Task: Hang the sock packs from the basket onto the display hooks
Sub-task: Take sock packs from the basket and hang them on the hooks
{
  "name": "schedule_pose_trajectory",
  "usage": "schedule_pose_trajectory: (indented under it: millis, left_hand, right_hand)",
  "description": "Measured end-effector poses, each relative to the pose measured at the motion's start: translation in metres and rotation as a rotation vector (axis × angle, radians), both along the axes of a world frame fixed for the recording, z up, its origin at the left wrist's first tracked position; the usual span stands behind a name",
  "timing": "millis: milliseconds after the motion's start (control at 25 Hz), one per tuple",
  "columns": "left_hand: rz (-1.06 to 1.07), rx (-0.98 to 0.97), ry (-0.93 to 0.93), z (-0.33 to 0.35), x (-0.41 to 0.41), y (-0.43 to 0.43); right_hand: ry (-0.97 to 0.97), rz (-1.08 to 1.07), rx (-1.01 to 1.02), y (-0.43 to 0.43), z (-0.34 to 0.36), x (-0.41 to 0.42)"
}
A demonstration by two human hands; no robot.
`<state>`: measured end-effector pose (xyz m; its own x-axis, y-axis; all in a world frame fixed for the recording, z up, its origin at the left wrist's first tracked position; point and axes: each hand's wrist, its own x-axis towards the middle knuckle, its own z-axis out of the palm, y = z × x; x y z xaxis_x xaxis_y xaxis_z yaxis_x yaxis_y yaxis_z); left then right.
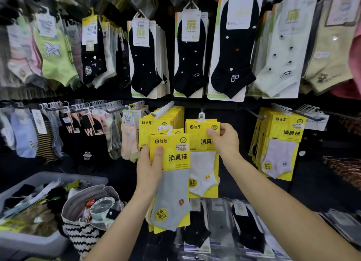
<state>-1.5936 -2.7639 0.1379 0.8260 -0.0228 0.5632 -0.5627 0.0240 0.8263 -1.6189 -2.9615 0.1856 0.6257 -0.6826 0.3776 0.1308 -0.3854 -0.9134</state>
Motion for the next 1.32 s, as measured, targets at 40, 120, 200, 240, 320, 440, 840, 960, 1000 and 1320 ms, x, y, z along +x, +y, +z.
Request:
schedule_pose_trajectory:
  millis: [40, 120, 200, 240, 320, 440, 840, 960, 1000, 1320]
  left_hand:
    - [-0.015, -0.007, 0.008, 0.003, -0.003, -0.005]
    - [-0.045, -0.022, 0.012, 0.006, -0.006, -0.014]
    - [-0.071, -0.022, 0.001, 0.007, -0.010, -0.025]
    - [-0.092, -0.020, 0.002, 0.006, -0.012, -0.030]
    - [-0.143, -0.021, 0.024, 0.006, -0.015, -0.038]
    - [-0.202, -0.010, 0.054, 0.003, -0.015, -0.043]
    - [-0.011, -0.032, -0.006, -0.004, 0.008, -0.010]
    - [0.025, -0.025, -0.049, -0.004, 0.006, 0.005]
    - [0.024, -0.024, -0.062, -0.003, 0.004, 0.008]
    - [-0.003, -0.029, -0.039, 0.003, 0.003, -0.002]
  right_hand:
    - [-0.020, -0.059, -0.022, 0.000, -0.001, -0.004]
    - [-0.122, -0.094, -0.075, 0.003, -0.006, -0.013]
    - [-0.146, 0.084, -0.101, 0.014, -0.011, -0.023]
    - [-0.096, 0.169, -0.139, 0.020, -0.013, -0.027]
    - [-0.043, 0.225, -0.204, 0.025, -0.018, -0.030]
    - [-0.083, 0.222, -0.108, 0.015, -0.019, -0.035]
    - [-0.065, 0.045, -0.019, -0.004, 0.006, -0.020]
    - [-0.005, 0.039, -0.079, 0.003, 0.007, -0.006]
    - [0.014, 0.030, -0.097, 0.006, 0.006, -0.002]
    - [0.042, -0.059, -0.119, 0.001, 0.004, -0.003]
